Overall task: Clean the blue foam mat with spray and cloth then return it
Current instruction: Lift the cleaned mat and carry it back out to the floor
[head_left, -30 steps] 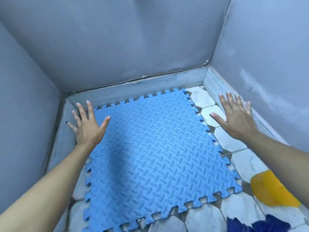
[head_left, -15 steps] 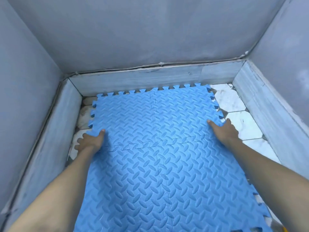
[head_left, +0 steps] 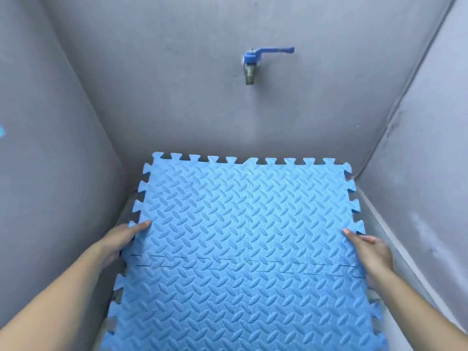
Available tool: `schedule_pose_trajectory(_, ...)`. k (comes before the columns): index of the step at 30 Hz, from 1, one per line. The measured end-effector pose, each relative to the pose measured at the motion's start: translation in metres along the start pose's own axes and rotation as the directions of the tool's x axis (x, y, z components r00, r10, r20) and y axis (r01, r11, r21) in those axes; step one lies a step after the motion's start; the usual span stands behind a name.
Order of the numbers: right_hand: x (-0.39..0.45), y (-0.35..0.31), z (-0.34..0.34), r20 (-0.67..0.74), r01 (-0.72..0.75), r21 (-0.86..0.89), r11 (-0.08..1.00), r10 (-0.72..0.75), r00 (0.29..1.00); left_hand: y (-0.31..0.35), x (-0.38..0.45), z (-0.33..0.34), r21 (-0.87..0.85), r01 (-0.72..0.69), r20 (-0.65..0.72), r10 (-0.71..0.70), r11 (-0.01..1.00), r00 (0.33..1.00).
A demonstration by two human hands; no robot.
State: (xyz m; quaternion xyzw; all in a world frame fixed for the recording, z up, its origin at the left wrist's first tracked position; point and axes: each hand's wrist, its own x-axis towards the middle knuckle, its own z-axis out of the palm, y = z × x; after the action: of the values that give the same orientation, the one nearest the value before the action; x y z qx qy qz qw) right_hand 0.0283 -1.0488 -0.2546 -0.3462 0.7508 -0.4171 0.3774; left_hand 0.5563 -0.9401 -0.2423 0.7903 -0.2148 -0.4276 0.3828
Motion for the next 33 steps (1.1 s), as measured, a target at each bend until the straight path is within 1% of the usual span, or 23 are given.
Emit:
schedule_pose_trajectory(2, 0.002, -0.041, 0.001, -0.032, 0.068, 0.059, 0.996, -0.066, 0.997, 0.038, -0.004, -0.008, 0.019, -0.119, -0.001, 0.119, 0.993, 0.993)
schedule_pose_trajectory(4, 0.007, -0.081, 0.004, -0.055, 0.15, 0.113, 0.982, -0.145, 0.988, 0.07, -0.004, -0.013, 0.01, -0.169, -0.032, 0.169, 0.986, 0.985)
schedule_pose_trajectory(6, 0.012, -0.115, 0.009, -0.075, 0.192, 0.09, 0.977, -0.186, 0.98, 0.09, -0.002, -0.01, -0.025, -0.229, -0.091, 0.226, 0.973, 0.97)
schedule_pose_trajectory(7, 0.016, -0.127, 0.012, -0.072, 0.187, 0.036, 0.982, -0.184, 0.98, 0.097, 0.001, -0.006, -0.058, -0.262, -0.112, 0.255, 0.963, 0.961)
schedule_pose_trajectory(9, 0.016, -0.155, 0.022, -0.041, 0.184, -0.139, 0.973, -0.192, 0.981, 0.109, 0.003, 0.006, -0.156, -0.31, -0.13, 0.292, 0.938, 0.948)
schedule_pose_trajectory(10, 0.01, -0.171, 0.027, -0.021, 0.234, -0.221, 0.947, -0.244, 0.97, 0.114, 0.003, 0.013, -0.181, -0.324, -0.132, 0.304, 0.928, 0.944)
schedule_pose_trajectory(11, 0.0, -0.19, 0.031, 0.004, 0.319, -0.285, 0.904, -0.332, 0.943, 0.118, 0.003, 0.019, -0.193, -0.331, -0.134, 0.309, 0.924, 0.941)
schedule_pose_trajectory(12, -0.01, -0.21, 0.036, 0.047, 0.432, -0.33, 0.839, -0.442, 0.896, 0.119, 0.006, 0.024, -0.198, -0.337, -0.145, 0.313, 0.92, 0.939)
schedule_pose_trajectory(13, -0.022, -0.235, 0.042, 0.1, 0.544, -0.373, 0.751, -0.551, 0.829, 0.12, 0.008, 0.027, -0.196, -0.339, -0.146, 0.314, 0.92, 0.938)
schedule_pose_trajectory(15, -0.048, -0.289, 0.057, 0.205, 0.726, -0.404, 0.556, -0.719, 0.664, 0.118, 0.013, 0.026, -0.178, -0.337, -0.155, 0.311, 0.925, 0.937)
schedule_pose_trajectory(16, -0.057, -0.316, 0.066, 0.243, 0.79, -0.393, 0.471, -0.775, 0.583, 0.118, 0.015, 0.026, -0.177, -0.33, -0.162, 0.303, 0.927, 0.939)
schedule_pose_trajectory(17, -0.062, -0.339, 0.075, 0.28, 0.831, -0.386, 0.4, -0.808, 0.519, 0.118, 0.016, 0.028, -0.178, -0.327, -0.167, 0.299, 0.928, 0.94)
schedule_pose_trajectory(18, -0.066, -0.359, 0.083, 0.319, 0.851, -0.407, 0.333, -0.821, 0.474, 0.118, 0.017, 0.032, -0.185, -0.331, -0.165, 0.303, 0.925, 0.938)
schedule_pose_trajectory(19, -0.066, -0.372, 0.09, 0.371, 0.856, -0.448, 0.259, -0.817, 0.441, 0.119, 0.017, 0.037, -0.19, -0.342, -0.163, 0.314, 0.92, 0.935)
schedule_pose_trajectory(20, -0.066, -0.381, 0.097, 0.422, 0.848, -0.496, 0.189, -0.801, 0.425, 0.121, 0.017, 0.04, -0.194, -0.357, -0.169, 0.328, 0.914, 0.93)
schedule_pose_trajectory(22, -0.063, -0.387, 0.109, 0.48, 0.814, -0.569, 0.117, -0.756, 0.444, 0.124, 0.02, 0.044, -0.182, -0.38, -0.177, 0.35, 0.907, 0.92)
schedule_pose_trajectory(23, -0.064, -0.384, 0.114, 0.477, 0.799, -0.59, 0.112, -0.751, 0.457, 0.122, 0.023, 0.046, -0.169, -0.381, -0.179, 0.352, 0.909, 0.919)
schedule_pose_trajectory(25, -0.067, -0.381, 0.121, 0.421, 0.783, -0.604, 0.149, -0.774, 0.472, 0.117, 0.025, 0.05, -0.164, -0.396, -0.185, 0.366, 0.903, 0.912)
schedule_pose_trajectory(27, -0.074, -0.382, 0.125, 0.366, 0.754, -0.63, 0.189, -0.783, 0.502, 0.113, 0.025, 0.052, -0.151, -0.419, -0.194, 0.388, 0.896, 0.901)
schedule_pose_trajectory(30, -0.082, -0.379, 0.124, 0.359, 0.708, -0.685, 0.172, -0.766, 0.533, 0.108, 0.02, 0.054, -0.128, -0.408, -0.19, 0.381, 0.904, 0.905)
schedule_pose_trajectory(33, -0.085, -0.378, 0.12, 0.347, 0.699, -0.693, 0.174, -0.77, 0.535, 0.108, 0.017, 0.056, -0.132, -0.429, -0.196, 0.4, 0.894, 0.895)
